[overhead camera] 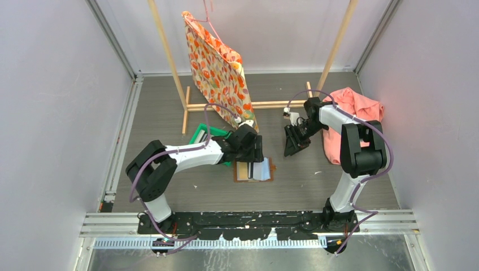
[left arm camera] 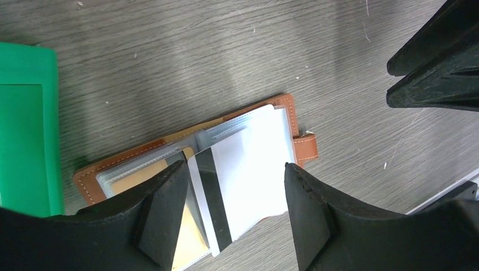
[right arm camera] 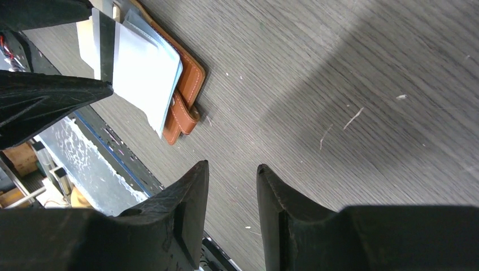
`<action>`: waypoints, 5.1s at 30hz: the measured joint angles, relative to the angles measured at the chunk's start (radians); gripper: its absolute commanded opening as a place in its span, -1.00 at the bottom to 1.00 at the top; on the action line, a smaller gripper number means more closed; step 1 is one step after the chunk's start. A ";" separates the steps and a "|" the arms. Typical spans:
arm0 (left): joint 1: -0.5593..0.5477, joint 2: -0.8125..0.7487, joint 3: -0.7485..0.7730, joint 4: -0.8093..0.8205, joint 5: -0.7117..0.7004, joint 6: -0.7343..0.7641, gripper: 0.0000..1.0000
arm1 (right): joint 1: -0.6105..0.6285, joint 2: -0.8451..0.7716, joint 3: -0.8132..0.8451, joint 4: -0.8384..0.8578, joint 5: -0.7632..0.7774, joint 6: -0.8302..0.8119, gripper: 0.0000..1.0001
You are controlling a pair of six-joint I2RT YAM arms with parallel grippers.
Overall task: Put the credit cards into the card holder
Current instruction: Insert the credit card into the card holder.
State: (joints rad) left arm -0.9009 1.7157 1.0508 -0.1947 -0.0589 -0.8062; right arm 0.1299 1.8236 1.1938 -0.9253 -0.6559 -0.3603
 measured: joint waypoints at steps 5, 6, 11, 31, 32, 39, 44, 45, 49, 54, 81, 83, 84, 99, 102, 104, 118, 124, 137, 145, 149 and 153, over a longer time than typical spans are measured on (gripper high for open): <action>0.000 -0.014 0.000 -0.023 -0.014 0.023 0.28 | 0.000 0.000 0.000 -0.002 -0.001 -0.001 -0.16; 0.000 -0.022 0.000 -0.031 -0.021 0.029 0.25 | 0.000 0.000 0.000 -0.003 -0.001 -0.002 -0.16; 0.000 -0.066 0.001 -0.064 -0.049 0.044 -0.09 | 0.000 0.000 0.000 -0.004 -0.002 -0.003 -0.16; 0.000 -0.050 -0.021 -0.119 -0.042 0.028 -0.82 | 0.000 0.000 0.000 -0.007 -0.008 -0.004 -0.16; 0.000 -0.042 -0.022 -0.120 -0.039 0.028 -0.82 | 0.000 0.000 0.000 -0.007 -0.008 -0.003 -0.16; -0.003 -0.001 -0.022 -0.132 -0.026 0.028 -0.82 | 0.000 0.000 0.000 -0.008 -0.008 -0.004 -0.16; -0.009 0.000 -0.021 -0.135 -0.027 0.029 -0.82 | 0.000 0.000 0.000 -0.011 -0.009 -0.004 -0.16; -0.009 0.001 -0.020 -0.135 -0.026 0.029 -0.82 | 0.000 0.000 0.000 -0.011 -0.009 -0.004 -0.16; -0.014 0.019 -0.006 -0.128 -0.005 0.023 -0.82 | 0.000 0.000 0.000 -0.011 -0.009 -0.004 -0.16; -0.028 0.039 0.008 -0.111 0.023 0.011 -0.82 | 0.000 0.000 0.000 -0.012 -0.009 -0.004 -0.16; -0.002 -0.165 -0.204 0.200 0.127 -0.023 -0.50 | 0.013 -0.018 -0.001 -0.055 -0.159 -0.071 -0.16; -0.002 -0.241 -0.215 0.226 0.127 0.024 -0.39 | 0.013 -0.033 -0.003 -0.068 -0.215 -0.083 -0.16; -0.002 -0.277 -0.220 0.240 0.124 0.049 -0.29 | 0.013 -0.040 -0.004 -0.074 -0.237 -0.086 -0.16; 0.048 -0.769 -0.536 0.423 0.008 0.207 0.83 | 0.075 -0.067 -0.139 0.045 -0.471 0.093 0.01; 0.048 -0.774 -0.560 0.465 0.055 0.172 0.79 | 0.093 -0.045 -0.151 0.100 -0.453 0.170 0.01; 0.048 -0.764 -0.591 0.509 0.080 0.140 0.79 | 0.103 -0.023 -0.151 0.138 -0.431 0.215 0.01; 0.048 -0.554 -0.640 0.645 0.150 0.018 0.72 | 0.138 0.034 -0.154 0.222 -0.260 0.341 0.00; 0.048 -0.484 -0.640 0.683 0.174 -0.003 0.64 | 0.138 0.050 -0.154 0.222 -0.223 0.348 0.00; 0.048 -0.350 -0.636 0.738 0.218 -0.029 0.36 | 0.139 0.079 -0.140 0.222 -0.236 0.360 -0.01; 0.048 -0.275 -0.626 0.774 0.233 -0.051 0.26 | 0.139 0.089 -0.124 0.215 -0.255 0.357 -0.03; 0.048 -0.261 -0.625 0.782 0.244 -0.056 0.25 | 0.139 0.090 -0.117 0.211 -0.278 0.346 -0.03; 0.048 -0.261 -0.624 0.784 0.243 -0.059 0.25 | 0.139 0.090 -0.113 0.209 -0.310 0.336 -0.04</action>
State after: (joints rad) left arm -0.8524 1.4544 0.4263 0.5888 0.1844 -0.8650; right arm 0.2691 1.9141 1.0813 -0.7162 -0.9661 -0.0242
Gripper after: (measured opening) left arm 0.626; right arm 0.486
